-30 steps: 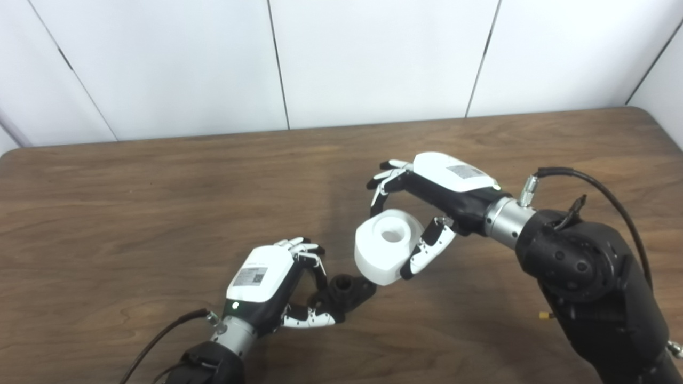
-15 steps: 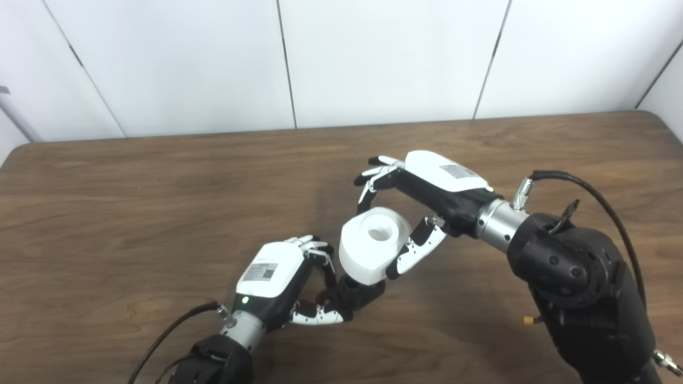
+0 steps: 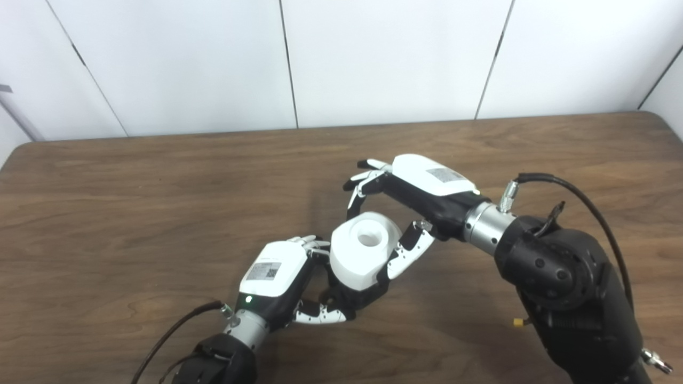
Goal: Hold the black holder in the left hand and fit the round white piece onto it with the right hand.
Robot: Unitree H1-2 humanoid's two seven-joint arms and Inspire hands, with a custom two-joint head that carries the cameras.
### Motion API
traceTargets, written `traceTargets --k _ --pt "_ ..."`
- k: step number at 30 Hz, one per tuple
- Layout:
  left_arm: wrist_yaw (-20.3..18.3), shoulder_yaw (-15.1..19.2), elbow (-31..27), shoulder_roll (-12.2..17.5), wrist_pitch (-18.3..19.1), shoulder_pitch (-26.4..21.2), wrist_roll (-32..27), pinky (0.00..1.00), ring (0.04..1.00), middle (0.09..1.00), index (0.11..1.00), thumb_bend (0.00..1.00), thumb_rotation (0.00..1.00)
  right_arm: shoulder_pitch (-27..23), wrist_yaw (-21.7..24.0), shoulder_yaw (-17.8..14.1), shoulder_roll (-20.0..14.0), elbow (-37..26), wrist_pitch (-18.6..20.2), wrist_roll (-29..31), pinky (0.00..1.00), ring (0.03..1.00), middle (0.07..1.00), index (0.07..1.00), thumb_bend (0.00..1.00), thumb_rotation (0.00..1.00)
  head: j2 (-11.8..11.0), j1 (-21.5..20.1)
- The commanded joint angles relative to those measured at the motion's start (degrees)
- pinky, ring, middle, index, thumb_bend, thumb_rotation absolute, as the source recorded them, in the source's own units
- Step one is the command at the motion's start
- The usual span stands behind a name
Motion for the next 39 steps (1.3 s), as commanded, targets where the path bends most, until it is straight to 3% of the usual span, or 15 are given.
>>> traceTargets --k 1,25,39 --pt "-4.0 -1.7 2.4 -0.1 1.1 1.4 0.7 0.87 0.885 0.809 0.488 0.52 0.06 -1.1 -0.7 0.0 -0.2 -0.4 -0.5 -0.8 0.91 0.981 0.855 0.481 0.53 0.14 0.0 0.0" --pt "-3.9 -2.2 2.8 0.0 1.5 1.0 0.8 0.87 0.889 0.810 0.488 0.52 0.06 1.4 -4.7 2.2 0.3 3.9 -2.3 -0.1 0.94 0.986 0.863 0.481 0.53 0.14 -0.6 -0.8" --pt "-3.7 -2.3 2.9 -0.1 1.7 0.8 0.5 0.87 0.886 0.812 0.488 0.52 0.06 1.4 -3.9 3.8 0.7 4.0 -2.2 -0.1 0.94 0.994 0.868 0.481 0.53 0.14 -0.1 -0.5"
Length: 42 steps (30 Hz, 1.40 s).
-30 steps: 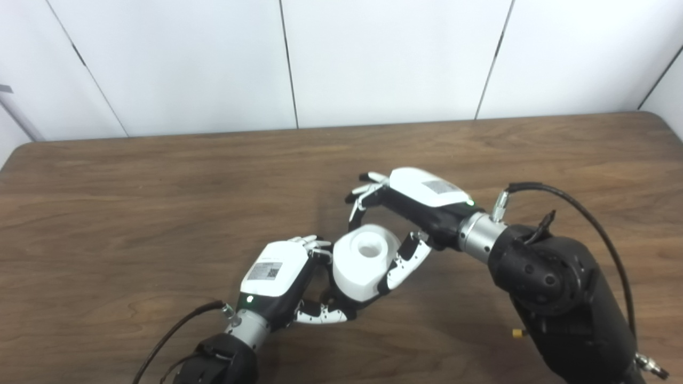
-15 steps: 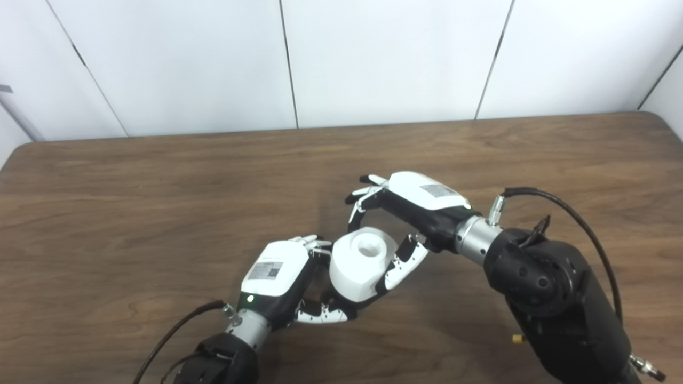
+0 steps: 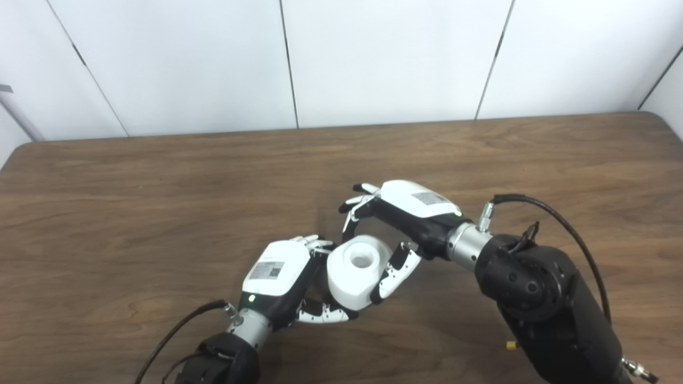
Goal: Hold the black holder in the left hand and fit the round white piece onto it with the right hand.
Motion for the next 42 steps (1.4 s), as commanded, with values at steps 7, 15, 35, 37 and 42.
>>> traceTargets --k 7,15,35,37,42 --pt "-3.9 -1.6 2.5 0.1 0.9 1.2 0.5 0.86 0.887 0.808 0.488 0.52 0.06 -1.0 -0.3 0.8 -0.4 -1.0 -1.4 -0.1 0.93 0.983 0.864 0.482 0.53 0.14 0.1 -0.3" --pt "-4.0 -1.6 2.6 0.1 0.9 1.2 0.7 0.86 0.886 0.811 0.488 0.52 0.06 -1.8 0.7 1.5 -2.1 -0.7 -2.8 -0.6 0.92 0.983 0.874 0.621 0.95 0.32 0.2 -0.6" --pt "-5.2 -1.9 2.5 0.3 1.4 1.0 1.4 0.86 0.888 0.806 0.488 0.52 0.06 -2.0 3.6 2.0 -2.1 -2.3 -2.0 -4.8 1.00 1.000 1.000 1.000 1.00 0.41 -0.2 -0.8" --pt "-5.3 -1.9 2.6 0.3 1.5 1.0 1.6 0.86 0.888 0.806 0.488 0.52 0.06 -1.8 3.6 1.8 -2.1 -2.4 -2.1 -4.6 1.00 1.000 1.000 1.000 1.00 0.41 -0.2 -0.8" --pt "-5.1 -1.9 2.9 0.2 1.5 1.0 1.7 0.86 0.885 0.802 0.488 0.52 0.06 -1.6 3.5 1.5 -2.1 -2.5 -2.0 -4.4 1.00 1.000 0.996 1.000 1.00 0.42 -0.2 -0.7"
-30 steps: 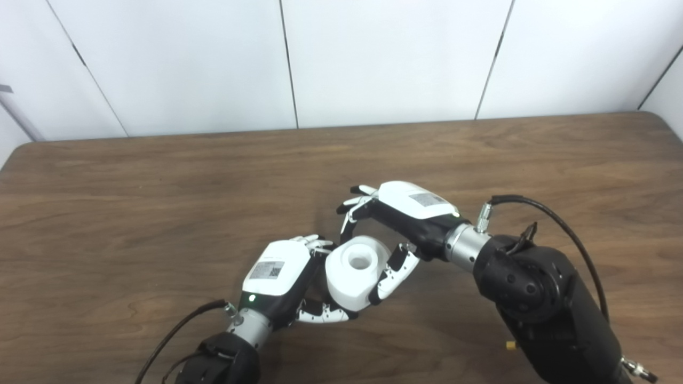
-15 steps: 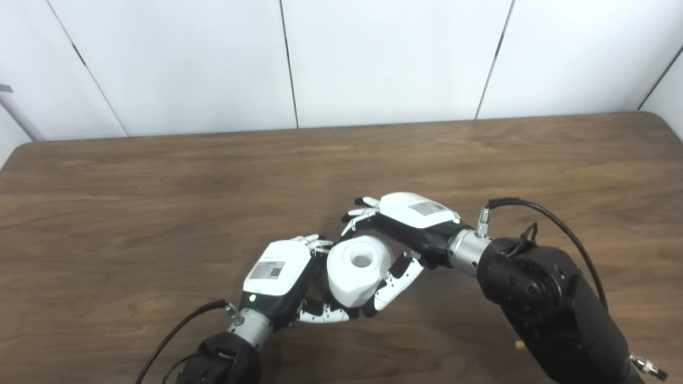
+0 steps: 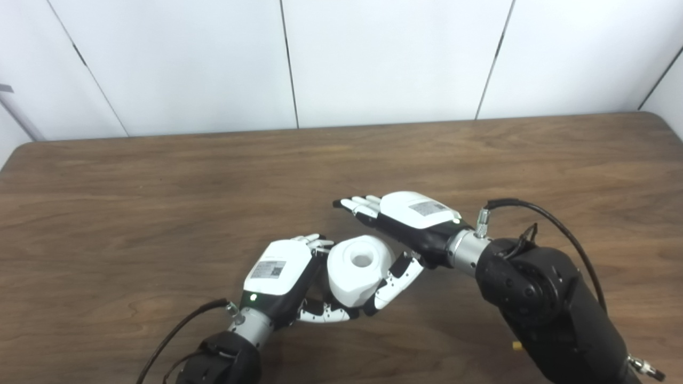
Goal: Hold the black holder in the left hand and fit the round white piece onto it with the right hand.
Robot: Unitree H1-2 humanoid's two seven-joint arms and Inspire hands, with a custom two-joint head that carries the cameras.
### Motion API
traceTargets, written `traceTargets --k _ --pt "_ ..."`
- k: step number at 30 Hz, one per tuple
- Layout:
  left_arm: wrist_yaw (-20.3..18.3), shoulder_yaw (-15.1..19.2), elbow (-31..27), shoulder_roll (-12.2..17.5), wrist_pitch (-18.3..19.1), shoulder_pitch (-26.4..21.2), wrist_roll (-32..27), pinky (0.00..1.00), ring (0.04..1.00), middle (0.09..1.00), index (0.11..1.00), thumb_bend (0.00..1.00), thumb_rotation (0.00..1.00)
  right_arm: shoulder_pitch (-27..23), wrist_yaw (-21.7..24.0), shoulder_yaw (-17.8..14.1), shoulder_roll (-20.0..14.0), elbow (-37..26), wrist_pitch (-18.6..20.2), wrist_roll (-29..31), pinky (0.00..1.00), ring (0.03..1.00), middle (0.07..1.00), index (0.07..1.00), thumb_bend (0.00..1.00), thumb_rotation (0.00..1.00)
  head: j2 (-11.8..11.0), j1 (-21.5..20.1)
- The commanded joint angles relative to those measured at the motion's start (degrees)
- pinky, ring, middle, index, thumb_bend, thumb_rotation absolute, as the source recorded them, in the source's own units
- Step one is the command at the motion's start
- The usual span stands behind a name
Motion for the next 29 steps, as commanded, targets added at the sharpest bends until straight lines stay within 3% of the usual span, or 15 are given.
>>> traceTargets --k 1,11,20,29 --pt "-4.7 -1.6 2.9 0.2 1.3 1.2 0.6 0.86 0.885 0.802 0.488 0.52 0.06 -1.5 -0.2 -0.7 0.0 -2.5 -0.9 -0.2 1.00 1.000 0.997 1.000 1.00 0.42 0.0 0.0" --pt "-4.5 -1.4 3.3 0.3 1.2 1.2 0.5 0.86 0.885 0.802 0.488 0.52 0.06 -3.7 3.0 -3.0 0.3 -5.0 1.5 0.4 1.00 1.000 1.000 1.000 1.00 0.49 -0.1 -0.1" --pt "-4.0 -1.0 3.5 0.5 1.1 1.3 0.0 0.86 0.884 0.801 0.488 0.52 0.06 -5.5 13.7 -10.0 2.1 -9.6 2.7 -0.1 1.00 1.000 1.000 1.000 1.00 0.47 -0.4 -0.2" --pt "-3.8 -0.3 3.5 0.7 1.6 1.5 0.1 0.86 0.875 0.804 0.490 0.52 0.06 -5.1 16.6 -13.6 1.3 -11.1 2.6 0.4 1.00 1.000 1.000 1.000 1.00 0.48 -0.5 -0.6"
